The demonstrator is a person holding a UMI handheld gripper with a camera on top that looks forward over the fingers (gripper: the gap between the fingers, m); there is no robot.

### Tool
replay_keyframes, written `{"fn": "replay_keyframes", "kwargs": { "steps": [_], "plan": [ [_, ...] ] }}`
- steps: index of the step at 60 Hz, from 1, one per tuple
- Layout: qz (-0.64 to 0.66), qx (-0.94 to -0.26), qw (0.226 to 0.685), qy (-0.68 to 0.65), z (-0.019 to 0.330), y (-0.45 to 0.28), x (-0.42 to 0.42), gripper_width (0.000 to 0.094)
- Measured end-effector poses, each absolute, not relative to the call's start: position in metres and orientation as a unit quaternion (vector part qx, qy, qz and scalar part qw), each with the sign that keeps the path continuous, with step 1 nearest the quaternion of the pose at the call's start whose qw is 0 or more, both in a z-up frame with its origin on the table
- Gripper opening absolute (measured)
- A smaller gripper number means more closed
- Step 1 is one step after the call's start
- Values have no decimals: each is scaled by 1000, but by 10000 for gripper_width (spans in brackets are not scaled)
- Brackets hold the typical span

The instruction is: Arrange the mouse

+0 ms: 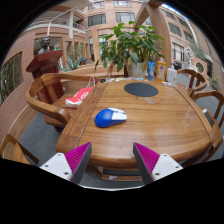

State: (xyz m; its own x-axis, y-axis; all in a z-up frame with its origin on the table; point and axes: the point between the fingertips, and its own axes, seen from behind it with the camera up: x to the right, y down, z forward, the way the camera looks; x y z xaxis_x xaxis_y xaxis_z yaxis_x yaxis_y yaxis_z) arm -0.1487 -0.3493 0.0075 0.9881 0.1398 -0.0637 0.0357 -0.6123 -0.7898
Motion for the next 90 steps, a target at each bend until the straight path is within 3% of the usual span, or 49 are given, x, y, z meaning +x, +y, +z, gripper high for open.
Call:
{"fn": "replay_keyframes", "kwargs": {
  "steps": [10,33,38,44,56,64,70,83,86,90],
  "plan": [
    [69,-895,438,-37,-9,-307,-192,859],
    [32,-897,441,9,-10,-193,-202,837],
    [11,-897,442,2,-13,-177,-201,755],
    [-14,-895,446,-14,-13,-170,-200,578],
    [-13,-893,449,-30,-9,-162,-202,405],
    [17,-891,452,-45,-4,-161,-211,371],
    [54,-866,492,-74,46,-153,-226,372],
    [127,-749,642,-105,261,-105,-219,371],
    [122,-739,655,-99,282,-79,-199,369],
    [108,-739,659,-83,282,-46,-165,369]
  ]
}}
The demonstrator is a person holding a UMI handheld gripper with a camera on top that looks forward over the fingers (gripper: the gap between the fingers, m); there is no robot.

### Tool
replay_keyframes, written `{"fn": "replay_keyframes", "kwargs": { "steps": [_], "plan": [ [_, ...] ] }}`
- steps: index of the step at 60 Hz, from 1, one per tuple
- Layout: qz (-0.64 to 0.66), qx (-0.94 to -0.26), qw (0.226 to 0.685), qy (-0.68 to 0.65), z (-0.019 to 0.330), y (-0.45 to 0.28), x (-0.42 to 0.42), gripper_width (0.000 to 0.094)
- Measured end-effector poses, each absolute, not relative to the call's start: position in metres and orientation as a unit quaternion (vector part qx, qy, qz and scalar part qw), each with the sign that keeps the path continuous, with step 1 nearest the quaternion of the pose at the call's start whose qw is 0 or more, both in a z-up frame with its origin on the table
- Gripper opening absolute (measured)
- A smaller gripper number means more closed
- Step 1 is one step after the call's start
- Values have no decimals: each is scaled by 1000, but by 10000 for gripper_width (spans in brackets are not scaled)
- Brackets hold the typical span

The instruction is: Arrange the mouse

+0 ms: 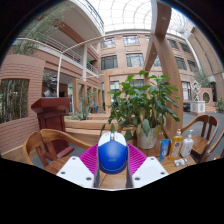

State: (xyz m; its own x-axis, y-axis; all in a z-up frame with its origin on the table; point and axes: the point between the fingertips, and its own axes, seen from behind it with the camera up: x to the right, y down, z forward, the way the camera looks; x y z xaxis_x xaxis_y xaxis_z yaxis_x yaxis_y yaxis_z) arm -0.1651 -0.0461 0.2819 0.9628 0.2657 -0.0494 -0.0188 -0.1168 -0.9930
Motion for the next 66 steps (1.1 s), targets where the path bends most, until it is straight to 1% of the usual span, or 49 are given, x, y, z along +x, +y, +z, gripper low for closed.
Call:
{"fn": "replay_keyframes", "kwargs": {
  "steps": [1,2,4,5,6,8,9,10,12,14,15,20,24,27,34,38,40,45,48,50,66],
  "plan": [
    [105,-740,660,-80,276,-36,-156,369],
    [100,-748,652,-75,279,-24,-150,368],
    [91,-761,639,-64,264,-4,-133,368],
    [86,-768,632,-59,247,5,-121,368],
    [82,-775,624,-53,245,14,-118,368],
    [70,-790,607,-47,214,30,-100,368],
    [65,-797,599,-43,192,38,-93,368],
    [61,-804,590,-36,189,42,-86,369],
    [50,-820,570,-32,164,53,-75,368],
    [42,-835,548,-29,138,60,-66,372],
    [38,-843,537,-28,114,66,-57,371],
    [27,-868,496,-21,68,66,-46,378],
    [19,-881,472,-16,36,71,-36,404],
    [24,-883,469,-11,23,68,-34,434],
    [25,-900,436,-5,-3,63,-32,490],
    [22,-904,427,-8,-7,60,-33,532],
    [16,-902,431,-9,-6,59,-32,568],
    [6,-901,434,-13,5,52,-31,747],
    [3,-898,441,-12,14,46,-32,875],
    [0,-897,442,-10,23,39,-31,846],
    [-17,-885,465,14,98,-47,-19,864]
  ]
}}
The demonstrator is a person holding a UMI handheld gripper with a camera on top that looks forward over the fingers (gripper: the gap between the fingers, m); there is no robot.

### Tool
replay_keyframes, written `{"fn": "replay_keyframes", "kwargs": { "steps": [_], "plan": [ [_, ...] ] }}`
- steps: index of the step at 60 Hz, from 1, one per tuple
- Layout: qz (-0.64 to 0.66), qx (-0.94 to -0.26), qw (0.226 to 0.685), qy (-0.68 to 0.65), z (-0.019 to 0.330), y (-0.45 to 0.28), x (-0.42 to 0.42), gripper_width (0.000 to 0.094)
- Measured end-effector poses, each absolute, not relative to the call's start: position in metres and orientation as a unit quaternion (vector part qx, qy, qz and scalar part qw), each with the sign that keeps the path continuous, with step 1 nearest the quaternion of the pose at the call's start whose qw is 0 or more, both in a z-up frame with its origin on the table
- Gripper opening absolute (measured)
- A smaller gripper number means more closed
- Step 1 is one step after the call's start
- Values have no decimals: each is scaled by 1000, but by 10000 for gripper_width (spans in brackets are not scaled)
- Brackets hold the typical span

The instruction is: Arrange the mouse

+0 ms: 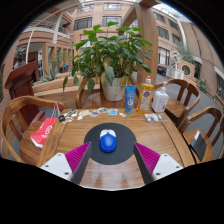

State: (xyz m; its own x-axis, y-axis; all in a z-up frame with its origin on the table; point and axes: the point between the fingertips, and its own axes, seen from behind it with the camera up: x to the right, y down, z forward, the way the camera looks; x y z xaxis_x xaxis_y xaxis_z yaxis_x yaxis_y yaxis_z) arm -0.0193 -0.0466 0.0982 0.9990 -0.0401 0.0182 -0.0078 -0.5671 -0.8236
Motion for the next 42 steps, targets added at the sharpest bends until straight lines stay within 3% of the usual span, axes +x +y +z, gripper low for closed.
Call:
{"fn": "replay_keyframes", "kwargs": {
  "steps": [19,42],
  "plan": [
    [-23,-870,493,15,167,-159,-15,857],
    [-21,-871,491,5,182,-247,-16,857]
  ]
}}
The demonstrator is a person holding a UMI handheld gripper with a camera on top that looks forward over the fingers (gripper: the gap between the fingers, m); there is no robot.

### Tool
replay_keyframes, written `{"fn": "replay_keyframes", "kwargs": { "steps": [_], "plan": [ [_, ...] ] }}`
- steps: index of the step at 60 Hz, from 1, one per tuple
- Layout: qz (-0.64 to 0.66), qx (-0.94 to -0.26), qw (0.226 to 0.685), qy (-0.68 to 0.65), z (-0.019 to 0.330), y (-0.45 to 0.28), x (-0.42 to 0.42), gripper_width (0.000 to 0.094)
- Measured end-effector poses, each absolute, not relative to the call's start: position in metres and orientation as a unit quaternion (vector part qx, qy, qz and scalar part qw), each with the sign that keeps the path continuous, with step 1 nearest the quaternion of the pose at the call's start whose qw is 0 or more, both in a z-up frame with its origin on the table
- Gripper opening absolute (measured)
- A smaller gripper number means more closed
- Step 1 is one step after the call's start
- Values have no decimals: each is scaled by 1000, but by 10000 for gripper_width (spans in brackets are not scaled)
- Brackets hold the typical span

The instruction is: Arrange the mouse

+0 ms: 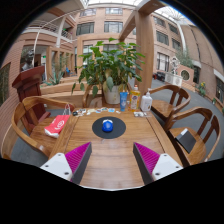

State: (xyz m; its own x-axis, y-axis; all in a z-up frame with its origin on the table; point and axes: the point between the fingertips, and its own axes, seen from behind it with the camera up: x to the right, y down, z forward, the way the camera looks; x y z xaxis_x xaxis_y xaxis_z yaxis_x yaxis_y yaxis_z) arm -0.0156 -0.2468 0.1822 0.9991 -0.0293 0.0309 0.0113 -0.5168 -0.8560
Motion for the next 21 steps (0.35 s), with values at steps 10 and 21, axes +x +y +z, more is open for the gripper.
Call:
{"fn": "replay_keyframes", "kwargs": {
  "steps": [10,21],
  "plan": [
    [-29,-867,497,-1,184,-253,-15,857],
    [-32,-866,499,1,183,-252,-10,857]
  ]
}}
